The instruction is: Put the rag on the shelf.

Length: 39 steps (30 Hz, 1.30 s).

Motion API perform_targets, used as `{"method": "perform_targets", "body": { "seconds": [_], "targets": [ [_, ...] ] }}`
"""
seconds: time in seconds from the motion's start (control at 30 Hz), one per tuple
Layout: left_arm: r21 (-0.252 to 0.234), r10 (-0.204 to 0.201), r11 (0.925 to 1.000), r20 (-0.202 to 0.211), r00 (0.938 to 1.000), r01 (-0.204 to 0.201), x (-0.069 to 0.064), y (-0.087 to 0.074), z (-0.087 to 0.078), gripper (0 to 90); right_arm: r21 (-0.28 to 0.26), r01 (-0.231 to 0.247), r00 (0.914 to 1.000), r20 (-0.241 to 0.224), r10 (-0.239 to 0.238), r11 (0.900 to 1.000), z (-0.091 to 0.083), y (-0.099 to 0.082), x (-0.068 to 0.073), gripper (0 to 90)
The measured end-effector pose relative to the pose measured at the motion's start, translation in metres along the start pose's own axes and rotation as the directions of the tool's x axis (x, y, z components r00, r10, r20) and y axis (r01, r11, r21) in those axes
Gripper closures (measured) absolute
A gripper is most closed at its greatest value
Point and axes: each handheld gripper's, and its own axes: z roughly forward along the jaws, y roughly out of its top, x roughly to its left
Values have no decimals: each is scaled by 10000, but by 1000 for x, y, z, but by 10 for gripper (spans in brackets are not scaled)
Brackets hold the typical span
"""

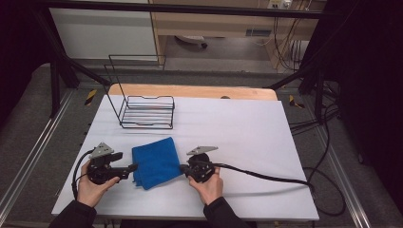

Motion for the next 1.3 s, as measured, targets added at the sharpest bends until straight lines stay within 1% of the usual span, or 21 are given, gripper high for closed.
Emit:
{"method": "perform_targets", "body": {
  "seconds": [0.07,0.1,0.13,0.17,0.2,0.27,0.33,0.37,0.4,0.43,0.47,0.53,0.57,0.63,0.7,0.77,0.8,0.93,0.97,1.17,1.3],
  "targets": [
    [20,-6,10000,13,10000,6,1,0,1,155,140,-161,9998,-103,162,9998,-3,-11,1,891],
    [40,-9,10000,-14,10000,9,1,0,1,145,194,-97,9999,-117,100,9998,-3,-15,1,884],
    [60,-26,10000,-33,10000,26,1,0,1,130,201,101,9999,-69,-100,9997,-3,-18,1,772],
    [74,-49,10000,-42,10000,50,2,0,1,130,201,101,9999,-69,-100,9997,-3,-18,1,772],
    [78,-101,9999,-76,9999,101,2,-1,2,118,100,347,9994,56,-348,9993,-1,-14,-3,634],
    [83,-111,9999,-83,9999,112,4,-1,2,108,-205,587,9983,68,-586,9981,0,-7,-8,524],
    [103,-105,9999,-66,9999,106,5,-1,2,95,-576,654,9978,-27,-656,9962,3,5,-17,509],
    [102,-100,9999,-72,9999,101,5,-2,3,95,-576,654,9978,-27,-656,9962,3,5,-17,509],
    [109,-90,9999,-57,9999,91,5,-2,3,92,-703,633,9979,-66,-639,9955,9,20,-26,492],
    [116,-120,9999,-31,9999,120,5,-2,4,87,-720,705,9975,-6,-707,9949,13,26,-31,498],
    [137,-114,9998,16,9999,114,5,-2,4,87,-720,705,9975,-6,-707,9949,13,26,-31,498],
    [198,-98,9998,4,10000,98,5,-3,5,77,-789,627,9979,-88,-636,9949,29,38,-41,526],
    [199,-84,9998,-8,10000,84,6,-3,5,74,-638,608,9981,-99,-616,9961,36,42,-45,537],
    [195,-82,9998,-6,10000,82,6,-3,5,73,-601,630,9980,-27,-633,9962,49,47,-50,583],
    [180,-185,9997,-4,9998,185,7,-3,5,74,-610,483,9987,-148,-493,9970,59,52,-54,620],
    [223,-198,9996,-53,9998,199,8,-3,5,76,-390,492,9988,-59,-494,9980,65,54,-57,678],
    [214,-212,9995,-47,9998,213,8,-3,5,77,-371,353,9993,-120,-358,9987,66,54,-58,710],
    [204,-266,9994,-77,9996,268,9,-4,6,85,-172,315,9994,111,-313,9994,64,53,-56,869],
    [212,-268,9994,-75,9996,269,9,-4,6,85,-196,331,9993,176,-327,9993,62,53,-55,889],
    [224,-270,9994,-59,9996,271,9,-4,6,86,-276,154,9986,514,-140,9995,49,52,-47,900],
    [222,-280,9994,-18,9996,281,8,-4,6,87,-201,133,9943,1058,-111,9997,38,50,-41,900]
  ]
}}
